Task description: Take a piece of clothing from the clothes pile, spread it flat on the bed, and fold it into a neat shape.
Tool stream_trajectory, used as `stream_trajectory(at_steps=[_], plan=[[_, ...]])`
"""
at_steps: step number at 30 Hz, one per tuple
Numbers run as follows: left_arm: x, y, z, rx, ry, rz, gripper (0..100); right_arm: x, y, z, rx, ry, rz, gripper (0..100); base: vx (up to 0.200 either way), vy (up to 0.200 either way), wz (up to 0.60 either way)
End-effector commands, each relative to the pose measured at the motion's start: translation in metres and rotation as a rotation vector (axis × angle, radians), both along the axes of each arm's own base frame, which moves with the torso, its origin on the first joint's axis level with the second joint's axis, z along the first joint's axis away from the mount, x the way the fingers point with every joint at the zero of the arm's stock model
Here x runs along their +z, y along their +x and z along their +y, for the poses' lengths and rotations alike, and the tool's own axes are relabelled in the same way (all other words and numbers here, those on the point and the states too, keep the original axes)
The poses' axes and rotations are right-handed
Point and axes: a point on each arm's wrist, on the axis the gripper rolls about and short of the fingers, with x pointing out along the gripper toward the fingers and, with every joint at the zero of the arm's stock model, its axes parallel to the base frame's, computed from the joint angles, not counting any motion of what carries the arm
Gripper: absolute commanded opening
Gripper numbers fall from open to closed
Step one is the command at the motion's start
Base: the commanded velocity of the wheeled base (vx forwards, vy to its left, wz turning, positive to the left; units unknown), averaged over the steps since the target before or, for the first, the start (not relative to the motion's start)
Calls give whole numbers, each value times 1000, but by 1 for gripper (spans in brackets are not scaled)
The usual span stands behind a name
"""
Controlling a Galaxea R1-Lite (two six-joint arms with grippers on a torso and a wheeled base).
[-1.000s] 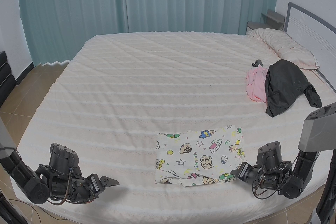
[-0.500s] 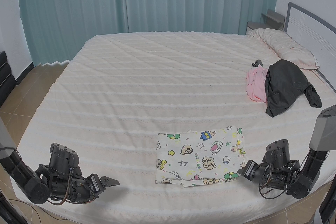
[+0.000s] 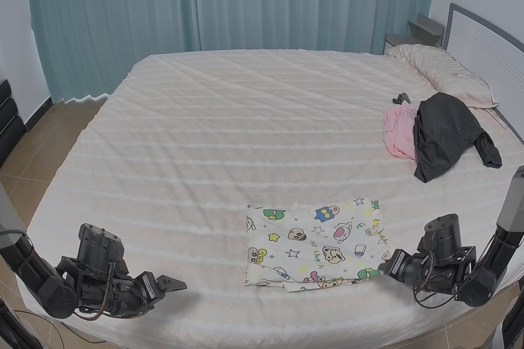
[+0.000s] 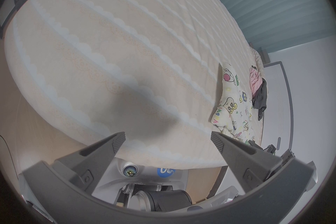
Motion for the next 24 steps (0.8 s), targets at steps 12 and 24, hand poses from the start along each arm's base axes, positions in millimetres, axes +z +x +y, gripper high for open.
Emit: stream_trajectory(at_steps=[12, 24], plan=[[2, -1, -2, -5, 0, -9, 100, -1, 2, -5, 12, -34, -10, 100, 0, 0, 0], [25, 44, -45, -49, -28, -283, 100, -11, 39, -19, 18, -76, -43, 100, 0, 0, 0]])
